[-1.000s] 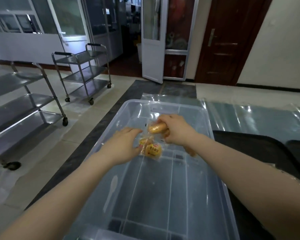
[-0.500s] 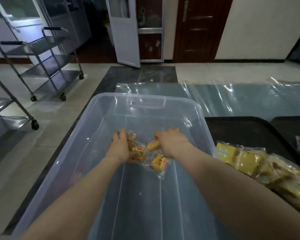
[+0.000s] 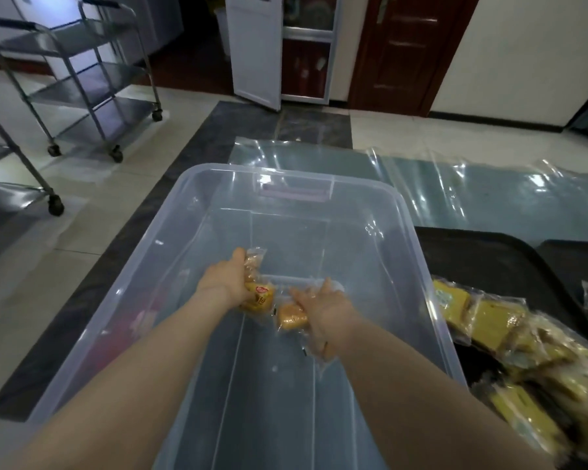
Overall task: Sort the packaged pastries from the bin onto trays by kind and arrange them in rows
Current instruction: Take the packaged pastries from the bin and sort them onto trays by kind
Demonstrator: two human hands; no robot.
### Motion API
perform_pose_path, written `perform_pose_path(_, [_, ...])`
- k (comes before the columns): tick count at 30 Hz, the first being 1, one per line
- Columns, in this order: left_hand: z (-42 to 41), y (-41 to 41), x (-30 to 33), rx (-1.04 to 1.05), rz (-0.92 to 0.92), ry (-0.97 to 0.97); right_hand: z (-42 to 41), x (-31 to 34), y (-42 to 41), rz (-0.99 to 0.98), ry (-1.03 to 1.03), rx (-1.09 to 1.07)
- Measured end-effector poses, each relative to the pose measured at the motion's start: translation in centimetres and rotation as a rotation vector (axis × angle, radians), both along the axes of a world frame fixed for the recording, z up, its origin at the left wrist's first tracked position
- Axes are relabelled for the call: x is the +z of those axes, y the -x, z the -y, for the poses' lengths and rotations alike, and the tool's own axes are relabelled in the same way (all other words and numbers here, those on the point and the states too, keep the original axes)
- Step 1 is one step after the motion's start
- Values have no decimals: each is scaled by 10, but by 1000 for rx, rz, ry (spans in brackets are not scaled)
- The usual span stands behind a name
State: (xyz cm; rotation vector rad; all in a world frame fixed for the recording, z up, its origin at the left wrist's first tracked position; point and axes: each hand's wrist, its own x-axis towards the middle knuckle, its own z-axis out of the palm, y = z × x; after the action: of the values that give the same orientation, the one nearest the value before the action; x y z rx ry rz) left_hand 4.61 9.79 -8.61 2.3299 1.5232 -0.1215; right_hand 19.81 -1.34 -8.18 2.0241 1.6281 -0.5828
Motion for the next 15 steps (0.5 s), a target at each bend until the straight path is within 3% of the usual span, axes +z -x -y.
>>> perform_pose_path(2, [6,3,6,-9,-39,-37,0,-2,2,16,-69,51])
perform_pose_path(8, [28,7,40,20,-90,-101,6,14,7,-76,-160,-87])
perform_pose_path(15, [50,44,115,75,131,-244,-6,60,20,-171,-503,-95])
